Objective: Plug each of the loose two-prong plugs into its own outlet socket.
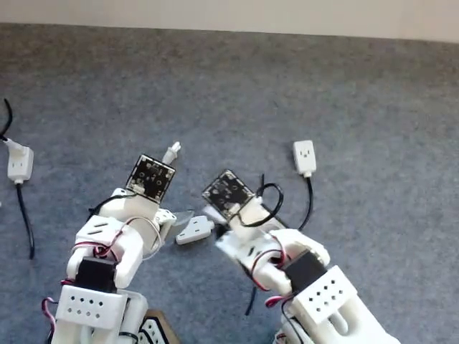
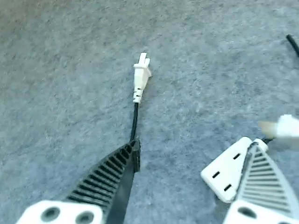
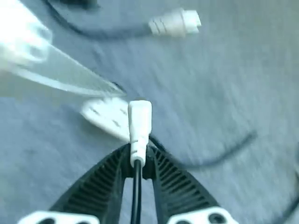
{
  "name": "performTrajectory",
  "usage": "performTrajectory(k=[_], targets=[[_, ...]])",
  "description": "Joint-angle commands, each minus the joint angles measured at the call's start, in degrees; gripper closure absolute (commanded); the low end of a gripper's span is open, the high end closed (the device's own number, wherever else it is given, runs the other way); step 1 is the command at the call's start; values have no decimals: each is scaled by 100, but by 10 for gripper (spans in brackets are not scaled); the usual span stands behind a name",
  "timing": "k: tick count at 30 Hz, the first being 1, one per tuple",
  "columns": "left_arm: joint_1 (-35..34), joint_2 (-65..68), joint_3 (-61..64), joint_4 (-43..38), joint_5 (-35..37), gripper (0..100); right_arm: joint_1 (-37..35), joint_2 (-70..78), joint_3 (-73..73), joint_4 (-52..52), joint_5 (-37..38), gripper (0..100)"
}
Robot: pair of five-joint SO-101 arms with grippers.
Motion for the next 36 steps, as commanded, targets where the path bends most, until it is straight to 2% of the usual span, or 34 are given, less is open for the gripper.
performTrajectory(k=[1,5,11,18,23,27,31,36], targets=[[-207,-22,-57,-62,53,666,699,-127,444,154,668,994],[-207,-22,-48,-62,53,666,576,-127,796,462,941,994],[-233,-22,-48,-62,53,666,558,-127,1305,514,967,983],[-391,-22,-57,-62,53,666,532,-154,1349,549,958,802],[-374,-22,-57,-62,53,666,532,-136,1437,347,642,801],[-374,-13,-48,-62,53,666,611,-136,1877,-4,624,801],[-365,-13,-40,-62,53,666,901,-136,1965,-13,624,801],[-356,-13,-40,-62,53,666,919,-136,1956,-13,651,803]])
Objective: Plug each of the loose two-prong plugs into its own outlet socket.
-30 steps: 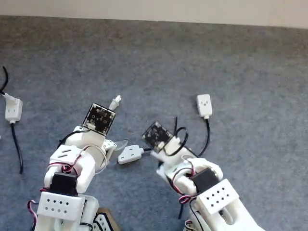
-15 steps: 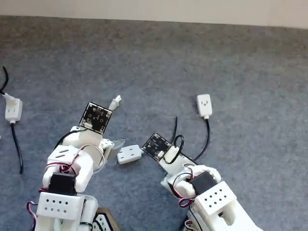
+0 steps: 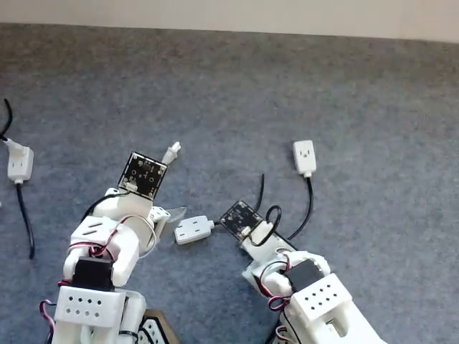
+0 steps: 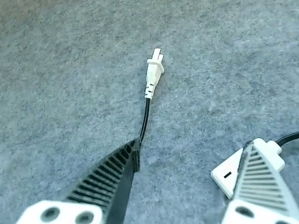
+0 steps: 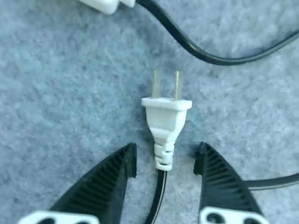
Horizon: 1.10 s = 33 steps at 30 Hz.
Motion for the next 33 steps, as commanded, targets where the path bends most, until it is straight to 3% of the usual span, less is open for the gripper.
performTrajectory(k=[1,6,14,19,27,33], targets=[[-40,-13,-40,-62,62,666,136,-66,-31,-92,62,817],[-40,-13,-40,-62,70,666,136,-66,-31,-84,220,996],[-40,-13,-40,-62,70,667,145,-92,-57,-57,220,994],[-40,31,-189,-26,220,664,101,-92,-1226,189,-158,994],[-13,31,-1235,413,651,662,-760,-48,-3292,365,-747,994],[400,4,-1587,677,730,662,-1112,154,-2853,-453,-800,994]])
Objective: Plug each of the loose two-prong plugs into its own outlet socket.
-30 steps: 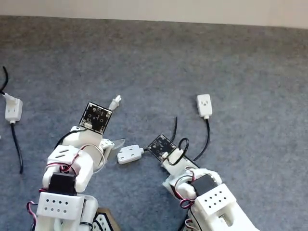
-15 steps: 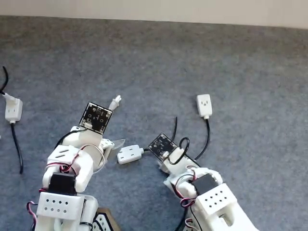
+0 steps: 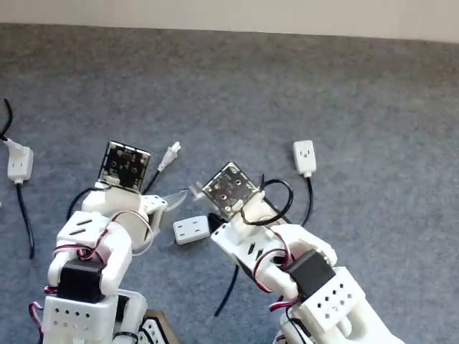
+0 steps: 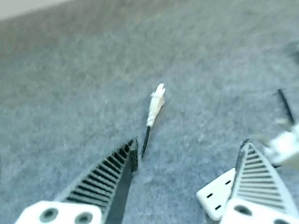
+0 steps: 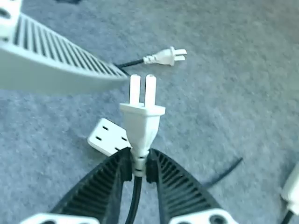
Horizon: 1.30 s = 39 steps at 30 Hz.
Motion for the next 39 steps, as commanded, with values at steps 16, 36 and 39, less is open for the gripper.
performTrajectory(k=[16,36,39], targets=[[259,22,-567,44,220,662,-558,989,532,-1262,-255,994],[681,4,1147,-677,-53,666,224,963,-1191,224,-35,994],[681,4,1147,-659,-62,666,224,1007,-1218,215,-35,994]])
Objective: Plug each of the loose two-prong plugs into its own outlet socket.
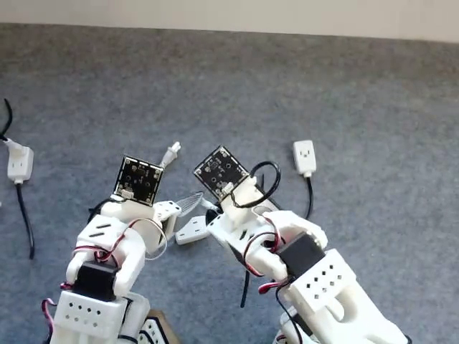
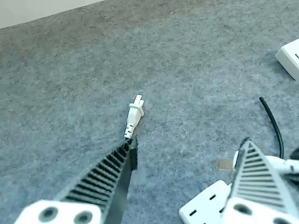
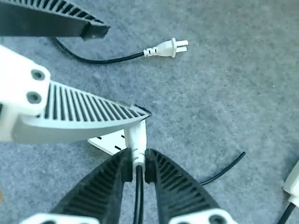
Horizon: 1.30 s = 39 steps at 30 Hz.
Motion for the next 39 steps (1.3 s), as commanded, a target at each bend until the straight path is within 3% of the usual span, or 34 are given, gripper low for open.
performTrajectory(k=[1,4,8,13,21,27,32,39], targets=[[66,57,13,-35,-79,666,145,22,-479,4,88,994],[-127,31,-48,-44,-79,666,171,31,-444,4,176,994],[-936,92,-505,-26,-70,664,180,365,-549,303,202,994],[-1270,725,-1103,211,-53,663,163,2035,-2079,1112,-18,994],[-2677,3943,-3319,185,-62,663,-215,5156,-5376,3090,-923,994],[-4057,6642,-5657,229,-167,663,-470,7011,-7380,4541,-1037,994],[-5182,8338,-7125,211,-413,663,-479,7143,-7389,4435,-1758,994],[-6299,9780,-8629,193,-413,663,-409,6730,-7204,4418,-1864,994]])
